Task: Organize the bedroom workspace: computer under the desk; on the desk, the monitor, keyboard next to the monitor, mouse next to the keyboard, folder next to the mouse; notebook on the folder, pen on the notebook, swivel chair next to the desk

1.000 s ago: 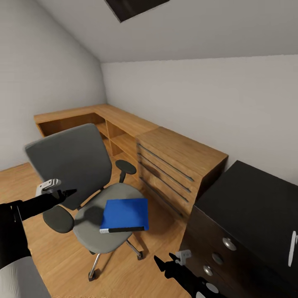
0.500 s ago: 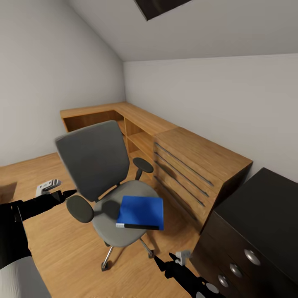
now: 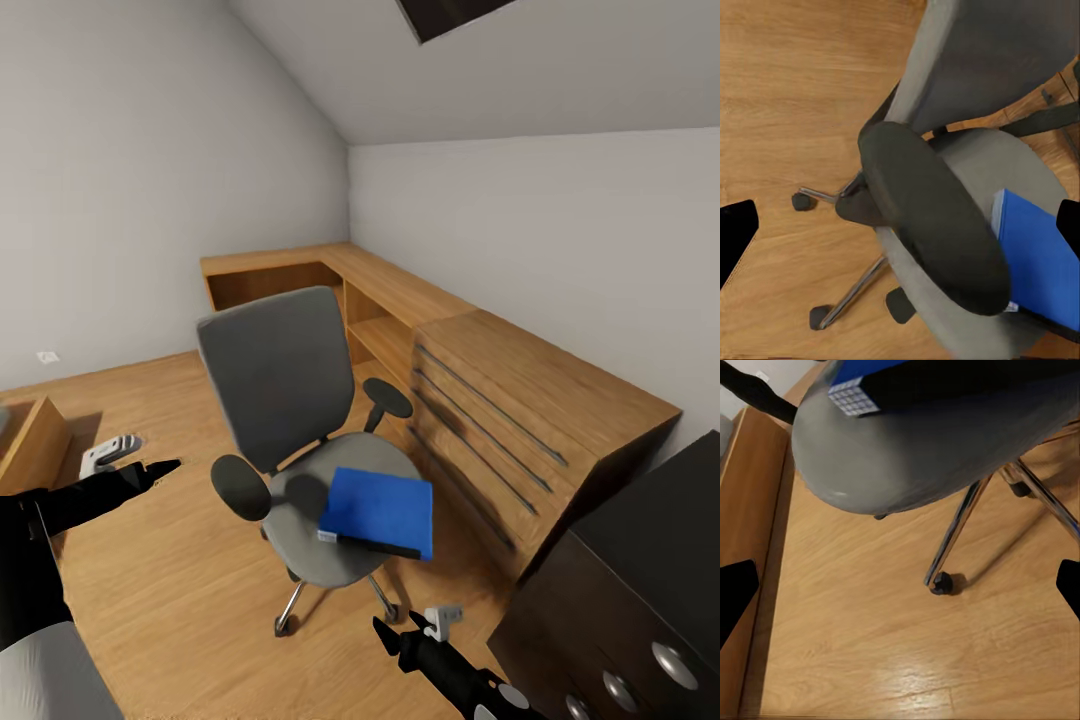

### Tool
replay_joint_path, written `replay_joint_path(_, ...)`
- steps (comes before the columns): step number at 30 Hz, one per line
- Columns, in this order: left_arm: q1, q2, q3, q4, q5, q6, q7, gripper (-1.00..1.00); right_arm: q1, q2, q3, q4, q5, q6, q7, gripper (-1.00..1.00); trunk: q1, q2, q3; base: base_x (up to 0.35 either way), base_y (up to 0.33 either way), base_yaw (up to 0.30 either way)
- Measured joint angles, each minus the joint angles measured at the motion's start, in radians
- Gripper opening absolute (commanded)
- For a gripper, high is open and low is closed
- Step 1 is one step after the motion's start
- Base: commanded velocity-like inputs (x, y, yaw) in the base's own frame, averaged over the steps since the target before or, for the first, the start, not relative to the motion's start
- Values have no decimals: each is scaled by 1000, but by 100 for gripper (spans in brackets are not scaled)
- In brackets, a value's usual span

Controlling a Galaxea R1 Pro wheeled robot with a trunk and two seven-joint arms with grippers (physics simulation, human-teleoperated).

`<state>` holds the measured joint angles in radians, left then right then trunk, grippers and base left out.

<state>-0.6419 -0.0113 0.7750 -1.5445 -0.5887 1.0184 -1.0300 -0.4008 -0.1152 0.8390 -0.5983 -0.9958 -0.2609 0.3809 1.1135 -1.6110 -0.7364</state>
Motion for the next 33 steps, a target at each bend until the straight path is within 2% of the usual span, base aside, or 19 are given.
replay_joint_path(6, 0, 2, 55, 0, -4, -1, 0, 100, 0, -1, -3, 0, 0, 0, 2, 100, 0, 0, -2, 0, 0, 216)
replay_joint_path(10, 0, 4, 109, 2, -6, -2, 1, 100, 0, -3, -4, 0, 0, -1, 5, 100, 0, 0, -2, 0, 0, 63)
replay_joint_path(11, 0, 4, 133, 3, -7, -3, 2, 100, 0, -4, -5, 0, 0, -1, 5, 100, 0, 0, -2, 0, 0, 29)
replay_joint_path(15, 0, 4, 174, 9, -15, -5, 4, 100, 0, -6, -7, 0, -1, -1, 5, 100, 0, 0, -2, 0, 0, 17)
replay_joint_path(19, 0, 4, 225, 36, -58, -6, 5, 100, 0, -7, -9, 0, -2, -1, 5, 100, 0, 0, -2, 0, 0, 5)
replay_joint_path(20, 0, 4, 244, 51, -85, -8, 5, 100, 0, -7, -9, 0, -3, 0, 5, 100, 0, 0, -2, 0, 0, 2)
replay_joint_path(22, 0, 4, 261, 65, -113, -8, 5, 100, 0, -8, -9, 0, -3, 0, 5, 100, 0, 0, -2, 0, 0, 2)
replay_joint_path(23, -1, 4, 273, 73, -138, -9, 4, 100, 0, -8, -9, 0, -3, 0, 5, 100, 0, 0, -2, 0, 0, 1)
replay_joint_path(26, 0, 4, 287, 84, -170, -9, 5, 100, 0, -8, -10, 0, -4, 0, 4, 100, 0, 0, -2, 0, 0, 0)
replay_joint_path(28, 0, 4, 292, 89, -178, -9, 5, 100, 0, -8, -10, 0, -4, -1, 4, 100, 0, 0, -2, 0, 0, 0)
replay_joint_path(33, 0, 2, 338, 131, -213, -11, 9, 100, 0, -8, -11, 1, -4, -1, 3, 100, 0, 0, -2, 0, 0, 0)
